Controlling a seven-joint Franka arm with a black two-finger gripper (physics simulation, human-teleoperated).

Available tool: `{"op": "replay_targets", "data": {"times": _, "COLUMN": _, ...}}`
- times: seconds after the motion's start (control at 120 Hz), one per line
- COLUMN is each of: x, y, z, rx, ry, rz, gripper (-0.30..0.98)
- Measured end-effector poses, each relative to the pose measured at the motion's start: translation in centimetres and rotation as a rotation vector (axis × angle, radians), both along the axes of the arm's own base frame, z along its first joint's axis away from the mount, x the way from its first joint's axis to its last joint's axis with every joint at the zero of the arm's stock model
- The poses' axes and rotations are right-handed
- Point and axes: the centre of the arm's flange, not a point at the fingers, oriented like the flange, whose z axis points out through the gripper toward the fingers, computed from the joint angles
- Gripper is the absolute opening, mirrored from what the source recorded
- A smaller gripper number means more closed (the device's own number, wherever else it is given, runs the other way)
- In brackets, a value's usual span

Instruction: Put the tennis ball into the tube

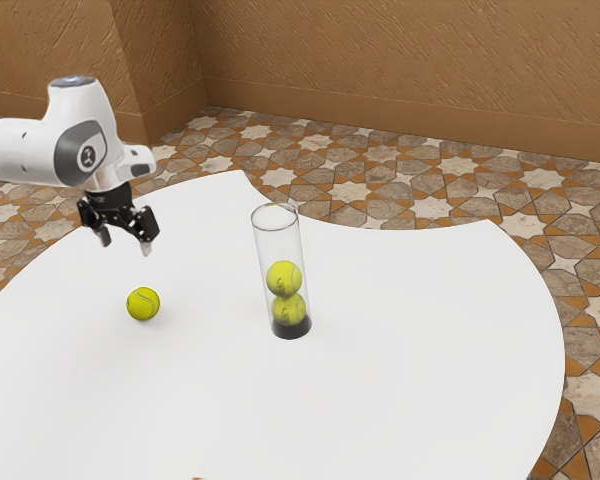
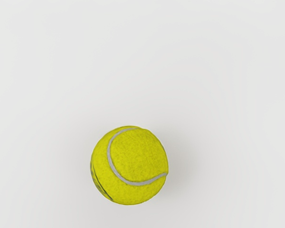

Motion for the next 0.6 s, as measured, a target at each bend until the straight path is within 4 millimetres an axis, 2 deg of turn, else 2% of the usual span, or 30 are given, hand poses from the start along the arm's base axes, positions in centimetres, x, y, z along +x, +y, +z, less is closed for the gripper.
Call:
{"op": "replay_targets", "data": {"times": 0.25, "x": 1.1, "y": 1.7, "z": -4.1, "rx": -0.013, "ry": 0.021, "rz": 0.001, "gripper": 0.69}}
{"op": "replay_targets", "data": {"times": 0.492, "x": 2.4, "y": 2.1, "z": -8.0, "rx": -0.019, "ry": 0.049, "rz": -0.015, "gripper": 0.69}}
{"op": "replay_targets", "data": {"times": 0.6, "x": 2.3, "y": 2.2, "z": -9.1, "rx": -0.026, "ry": 0.054, "rz": -0.015, "gripper": 0.69}}
